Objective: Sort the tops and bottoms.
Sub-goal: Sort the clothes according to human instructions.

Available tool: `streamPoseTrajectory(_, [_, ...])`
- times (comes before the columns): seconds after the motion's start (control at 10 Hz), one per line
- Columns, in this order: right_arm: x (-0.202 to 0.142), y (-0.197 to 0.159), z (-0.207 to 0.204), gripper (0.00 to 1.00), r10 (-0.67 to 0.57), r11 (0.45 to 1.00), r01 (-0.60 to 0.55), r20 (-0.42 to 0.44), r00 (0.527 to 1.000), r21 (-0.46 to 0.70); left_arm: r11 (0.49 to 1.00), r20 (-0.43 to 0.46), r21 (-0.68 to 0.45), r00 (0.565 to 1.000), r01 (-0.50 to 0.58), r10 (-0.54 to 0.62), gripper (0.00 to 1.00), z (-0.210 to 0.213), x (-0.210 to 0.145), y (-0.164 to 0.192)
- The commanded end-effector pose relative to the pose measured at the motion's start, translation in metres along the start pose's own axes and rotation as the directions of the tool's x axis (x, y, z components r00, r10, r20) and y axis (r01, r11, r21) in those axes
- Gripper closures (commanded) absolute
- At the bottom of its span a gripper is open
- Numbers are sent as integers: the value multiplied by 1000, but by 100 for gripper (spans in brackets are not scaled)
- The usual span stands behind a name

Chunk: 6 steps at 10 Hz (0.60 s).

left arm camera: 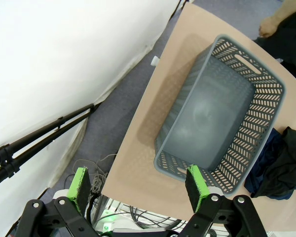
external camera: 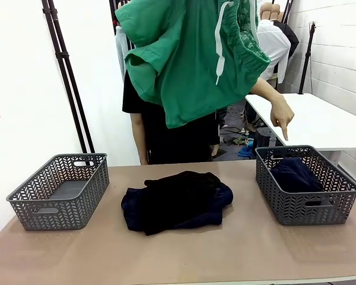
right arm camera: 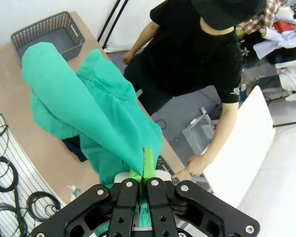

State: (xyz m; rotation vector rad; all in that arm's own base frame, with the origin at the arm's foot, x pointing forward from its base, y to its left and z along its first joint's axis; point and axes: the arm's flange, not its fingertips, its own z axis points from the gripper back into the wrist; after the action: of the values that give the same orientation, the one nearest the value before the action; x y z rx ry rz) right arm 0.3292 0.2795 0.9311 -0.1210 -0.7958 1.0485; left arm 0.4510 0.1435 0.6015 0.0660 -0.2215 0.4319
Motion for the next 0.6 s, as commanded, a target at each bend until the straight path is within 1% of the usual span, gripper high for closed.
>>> streamPoseTrajectory(0.0, [0, 0, 0, 100, 0, 1000, 0, 0, 1000, 0, 1000, 4, -1, 1000, -18, 18, 0, 0, 0, 0])
streamPoseTrajectory(0.2, [-8, -12, 2, 100, 4, 1000, -4, 8, 1000, 0, 1000, 4, -1, 1000, -18, 18, 0, 0, 0, 0])
streamPoseTrajectory(0.3, [-12, -19, 1, 100, -13, 999, 13, 0, 1000, -31, 1000, 4, -1, 1000, -18, 18, 0, 0, 0, 0])
streamPoseTrajectory(0.5, [-34, -42, 1, 100, -91, 992, 90, -12, 996, -89, 1000, 4, -1, 1000, -18, 18, 0, 0, 0, 0])
